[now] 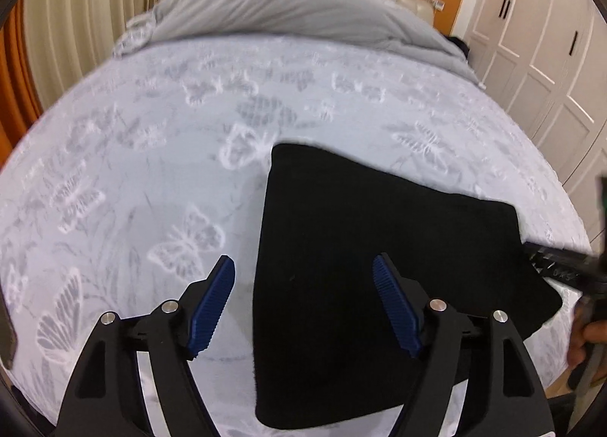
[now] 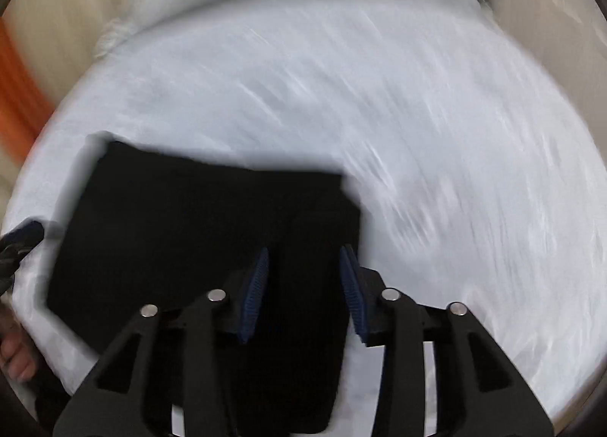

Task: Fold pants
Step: 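Fold the pants end again with the right gripper while the left gripper pins the stack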

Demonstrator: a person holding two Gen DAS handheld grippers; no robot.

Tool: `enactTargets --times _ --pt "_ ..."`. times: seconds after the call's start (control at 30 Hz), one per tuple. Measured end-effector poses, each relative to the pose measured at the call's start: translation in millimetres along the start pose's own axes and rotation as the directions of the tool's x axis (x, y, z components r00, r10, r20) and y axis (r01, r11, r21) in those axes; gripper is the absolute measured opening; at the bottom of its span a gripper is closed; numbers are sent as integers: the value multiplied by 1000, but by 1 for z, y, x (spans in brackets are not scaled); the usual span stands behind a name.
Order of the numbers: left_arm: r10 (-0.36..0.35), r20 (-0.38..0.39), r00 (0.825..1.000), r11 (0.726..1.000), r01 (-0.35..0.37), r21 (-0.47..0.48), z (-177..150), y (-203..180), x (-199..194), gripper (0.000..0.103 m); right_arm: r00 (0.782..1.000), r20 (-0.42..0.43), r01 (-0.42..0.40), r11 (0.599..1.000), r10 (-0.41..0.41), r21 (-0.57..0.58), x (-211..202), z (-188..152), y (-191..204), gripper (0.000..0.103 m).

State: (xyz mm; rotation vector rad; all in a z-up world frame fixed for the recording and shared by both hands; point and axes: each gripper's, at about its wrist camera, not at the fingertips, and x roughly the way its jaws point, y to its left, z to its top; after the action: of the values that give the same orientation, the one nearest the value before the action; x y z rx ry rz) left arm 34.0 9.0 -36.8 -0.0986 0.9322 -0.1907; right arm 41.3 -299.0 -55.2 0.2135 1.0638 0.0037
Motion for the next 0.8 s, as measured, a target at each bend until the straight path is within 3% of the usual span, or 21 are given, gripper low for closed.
enactTargets --times 0.03,0.1,0.17,0.23,0.27,0.3,0.33,0.37,0.4,0.5,0.57,0.63,0.73,0.77,0.8 --pt "-26 -26 999 999 26 -21 0 4 4 73 1000 10 -27 1000 27 16 -9 -1 -6 53" --pt "-123 -95 988 987 112 -111 -2 19 14 84 998 45 -42 999 42 5 -24 -11 -13 83" --pt "-188 -141 972 965 156 -210 -7 32 25 85 997 11 -78 997 78 4 -21 -21 -15 92" --pt "-249 -207 946 935 179 -307 -15 45 44 86 979 -86 -178 982 182 57 3 -28 -16 92" --pt "-276 -221 935 921 192 -339 -18 49 51 86 967 -110 -222 971 232 90 14 -31 -17 87" --pt "-294 -196 935 907 209 -365 -21 53 55 86 953 -111 -266 955 281 129 22 -33 -14 74" --pt "-294 -184 938 912 217 -347 -21 51 53 85 957 -89 -266 957 277 120 20 -33 -9 71" --pt "-293 -186 938 921 225 -319 -19 47 53 69 957 -78 -271 958 278 88 15 -28 -2 49" --pt "-336 -185 924 915 273 -297 -16 41 52 40 962 -52 -266 962 270 66 5 -23 4 39" --pt "-375 -120 919 897 327 -296 1 41 22 24 931 87 -356 934 354 17 -46 -9 25 35" --pt "-389 -45 920 894 365 -262 15 44 -15 22 905 141 -399 916 401 -42 -76 -4 40 35" --pt "-361 -12 933 907 348 -235 22 52 -44 23 900 136 -413 910 414 -37 -80 -8 45 36" --pt "-273 -58 960 938 252 -237 10 70 -37 33 943 -17 -332 942 333 42 -27 -25 39 45" --pt "-236 -102 967 947 205 -248 1 75 -23 38 960 -108 -253 965 259 63 -1 -31 37 52" --pt "-160 -182 970 961 111 -252 -10 78 -1 38 970 -153 -176 981 188 85 17 -37 31 70"
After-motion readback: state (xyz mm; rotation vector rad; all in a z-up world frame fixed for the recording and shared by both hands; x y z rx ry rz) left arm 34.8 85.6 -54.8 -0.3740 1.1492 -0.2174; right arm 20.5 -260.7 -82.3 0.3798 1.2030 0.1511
